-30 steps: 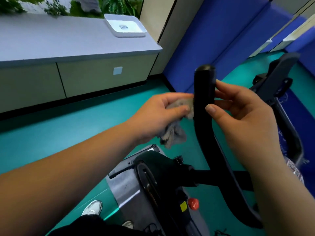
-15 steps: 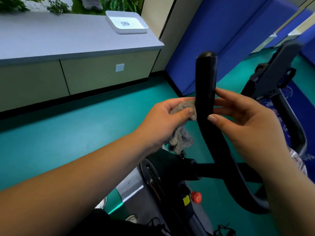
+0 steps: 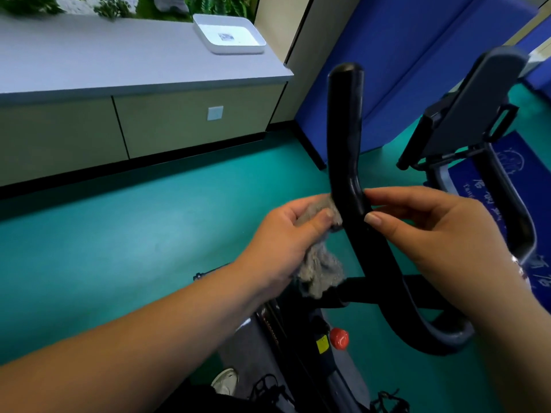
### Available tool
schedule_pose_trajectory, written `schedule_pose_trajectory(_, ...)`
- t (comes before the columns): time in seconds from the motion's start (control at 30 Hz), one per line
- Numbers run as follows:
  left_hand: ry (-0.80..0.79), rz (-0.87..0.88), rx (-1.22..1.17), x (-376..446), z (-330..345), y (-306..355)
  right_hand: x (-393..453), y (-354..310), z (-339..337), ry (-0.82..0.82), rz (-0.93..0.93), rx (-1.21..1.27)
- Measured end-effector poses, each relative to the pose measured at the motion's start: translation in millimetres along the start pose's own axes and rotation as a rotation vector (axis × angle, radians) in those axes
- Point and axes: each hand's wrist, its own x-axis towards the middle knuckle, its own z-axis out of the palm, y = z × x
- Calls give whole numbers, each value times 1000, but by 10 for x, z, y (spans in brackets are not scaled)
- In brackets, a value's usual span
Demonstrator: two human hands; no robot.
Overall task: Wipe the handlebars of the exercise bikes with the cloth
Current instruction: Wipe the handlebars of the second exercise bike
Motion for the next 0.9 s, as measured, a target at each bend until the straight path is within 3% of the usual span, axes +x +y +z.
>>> schedule_pose_trajectory(0.1,-83,-81,51,-250,70,-198,-43,35,-21,-12,-14,-20)
schedule_pose_trajectory(0.3,93,43,-89,22,49,47,-84,74,-71,-44,-26,-34)
schedule_pose_trajectory(0.5,-8,-34,47,-369,204,-323,-100,129,-73,-62,-64,-31)
schedule_pose_trajectory(0.67,126,72,-84,-130,183,-82,-87,139,-104,-96,-90,-64)
schedule_pose_trajectory(0.9,86,16,-22,-455,339,-346,-86,211,-111,-85,-121,-66)
